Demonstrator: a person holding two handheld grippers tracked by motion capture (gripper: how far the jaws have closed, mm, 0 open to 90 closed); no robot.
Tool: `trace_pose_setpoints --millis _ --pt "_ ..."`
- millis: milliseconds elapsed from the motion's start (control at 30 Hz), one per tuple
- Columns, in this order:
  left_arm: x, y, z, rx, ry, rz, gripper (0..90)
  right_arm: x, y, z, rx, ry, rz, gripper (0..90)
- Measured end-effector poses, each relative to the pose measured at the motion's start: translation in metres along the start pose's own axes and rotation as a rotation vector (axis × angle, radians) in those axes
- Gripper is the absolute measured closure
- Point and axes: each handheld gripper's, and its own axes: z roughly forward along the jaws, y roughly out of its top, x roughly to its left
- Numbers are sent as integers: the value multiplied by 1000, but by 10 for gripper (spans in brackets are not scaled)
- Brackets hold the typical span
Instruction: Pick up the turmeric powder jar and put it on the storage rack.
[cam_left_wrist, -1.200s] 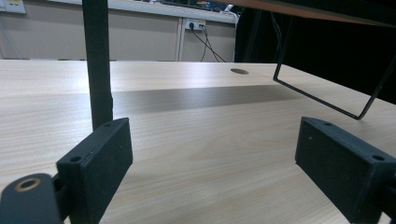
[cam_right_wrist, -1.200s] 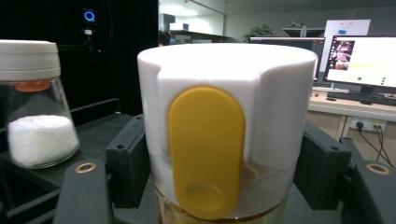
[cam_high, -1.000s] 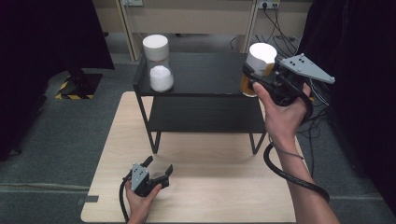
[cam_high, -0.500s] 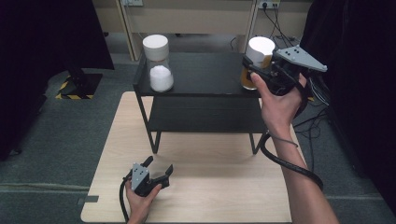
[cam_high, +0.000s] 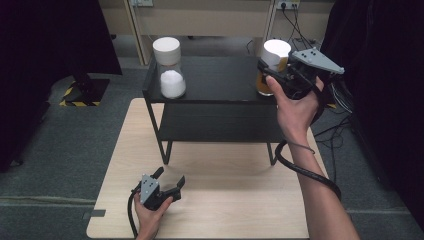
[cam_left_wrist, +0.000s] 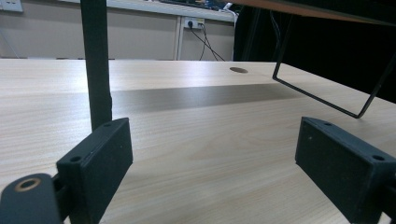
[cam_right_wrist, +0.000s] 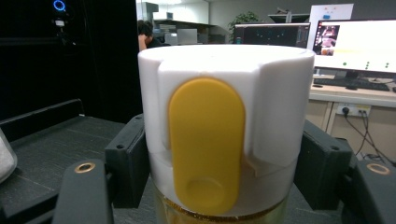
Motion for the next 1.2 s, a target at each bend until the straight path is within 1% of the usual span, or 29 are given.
trace_pose_setpoints --millis 67,200,267,333,400,433,533,767,900,1000,1100,1200 --pt "0 0 0 -1 0 1 105 -2 -1 0 -2 4 8 306" --pt "0 0 0 0 0 0 105 -1 -1 1 -2 3 2 296" --pt "0 0 0 -1 0 -2 105 -3 -1 2 10 8 10 223" --pt "0 0 0 -1 1 -1 105 -7 0 2 24 18 14 129" --pt "0 0 0 -1 1 -2 105 -7 -1 0 26 15 19 45" --pt "0 0 0 -1 1 -3 105 -8 -3 -1 20 16 22 30" --pt "0 0 0 -2 3 -5 105 -8 -6 -7 6 23 5 11" --pt "0 0 0 -2 4 0 105 -8 -15 -23 -18 47 -17 11" --pt "0 0 0 -1 3 2 105 -9 -22 -32 -23 52 -11 11" --pt "0 0 0 0 3 3 105 -9 -28 -38 -33 54 -24 11" --pt "-1 0 0 0 4 4 105 -10 -34 -44 -40 57 -21 11" --pt "-1 0 0 0 4 4 105 -9 -43 -51 -48 61 -29 11"
